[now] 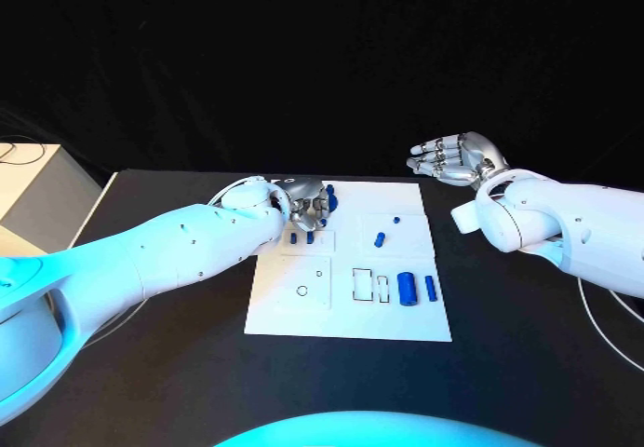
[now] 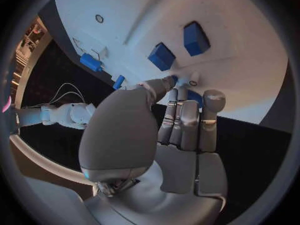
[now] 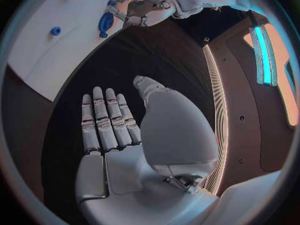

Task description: Assemble the parts on the task board

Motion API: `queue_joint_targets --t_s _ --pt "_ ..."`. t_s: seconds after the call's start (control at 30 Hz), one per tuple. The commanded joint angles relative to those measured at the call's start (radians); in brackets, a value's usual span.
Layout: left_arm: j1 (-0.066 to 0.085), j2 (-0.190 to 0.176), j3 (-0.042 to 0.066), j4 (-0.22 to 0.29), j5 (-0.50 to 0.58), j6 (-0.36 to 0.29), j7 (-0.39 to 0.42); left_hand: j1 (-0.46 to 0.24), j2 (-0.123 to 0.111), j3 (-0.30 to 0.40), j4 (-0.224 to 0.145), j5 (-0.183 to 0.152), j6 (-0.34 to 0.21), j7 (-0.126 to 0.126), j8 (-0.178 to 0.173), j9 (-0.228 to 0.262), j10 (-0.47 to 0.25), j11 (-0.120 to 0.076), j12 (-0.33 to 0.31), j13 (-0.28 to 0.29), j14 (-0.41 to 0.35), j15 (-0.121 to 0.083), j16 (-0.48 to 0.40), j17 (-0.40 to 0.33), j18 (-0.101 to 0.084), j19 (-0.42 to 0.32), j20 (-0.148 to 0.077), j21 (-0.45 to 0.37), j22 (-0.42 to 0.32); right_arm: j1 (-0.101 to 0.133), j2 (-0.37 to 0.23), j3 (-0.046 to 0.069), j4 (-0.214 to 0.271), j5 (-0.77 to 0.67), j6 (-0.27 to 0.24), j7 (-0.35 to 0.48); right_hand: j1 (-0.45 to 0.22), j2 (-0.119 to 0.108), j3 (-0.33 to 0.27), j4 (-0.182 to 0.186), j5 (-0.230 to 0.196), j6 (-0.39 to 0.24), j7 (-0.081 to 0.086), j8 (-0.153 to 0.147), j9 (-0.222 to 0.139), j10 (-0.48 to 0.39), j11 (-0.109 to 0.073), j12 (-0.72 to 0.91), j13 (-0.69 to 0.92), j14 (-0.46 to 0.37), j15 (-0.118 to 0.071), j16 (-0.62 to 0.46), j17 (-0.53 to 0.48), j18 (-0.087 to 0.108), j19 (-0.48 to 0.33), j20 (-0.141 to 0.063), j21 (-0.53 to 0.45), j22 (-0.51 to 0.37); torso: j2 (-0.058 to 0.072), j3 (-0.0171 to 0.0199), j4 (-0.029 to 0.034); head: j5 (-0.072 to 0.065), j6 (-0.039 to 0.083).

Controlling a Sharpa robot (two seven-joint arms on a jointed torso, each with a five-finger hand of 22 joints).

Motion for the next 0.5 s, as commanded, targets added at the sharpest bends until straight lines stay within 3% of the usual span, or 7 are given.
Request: queue_joint_targets --t_s 0.03,0.5 --pt "-0.002 0.007 0.000 -0.004 0.005 0.031 -0.002 -0.005 0.007 0.006 -0.002 -0.004 0.008 0.002 -0.005 -0.001 0.006 0.002 -0.007 -0.002 0.003 0.002 0.005 -0.003 -0.006 0.000 -0.001 0.006 0.001 0.000 0.001 0.001 0.003 -0.003 0.015 0.013 0.003 0.006 0.002 -0.003 0.005 0.009 0.046 -0.005 -0.002 0.004 0.003 -0.005 -0.001 -0.001 -0.001 -0.002 -0.002 0.003 -0.007 0.001 -0.004 -0.001 0.001 0.0001 -0.0014 0.000 -0.002" --pt "-0.007 0.019 -0.001 -0.014 0.011 0.041 -0.001 -0.021 0.002 0.021 -0.020 -0.004 -0.001 0.004 -0.028 -0.007 0.007 0.009 -0.037 -0.020 -0.004 0.007 0.008 -0.020 -0.005 -0.010 0.002 0.006 0.000 0.000 0.002 0.001 0.003 -0.003 0.026 0.011 0.002 0.006 0.004 -0.003 0.006 0.014 0.046 -0.003 -0.001 0.009 0.002 -0.003 0.000 0.002 -0.001 -0.002 -0.003 0.003 -0.012 0.001 -0.005 -0.002 0.000 0.0009 0.0007 -0.007 -0.008"
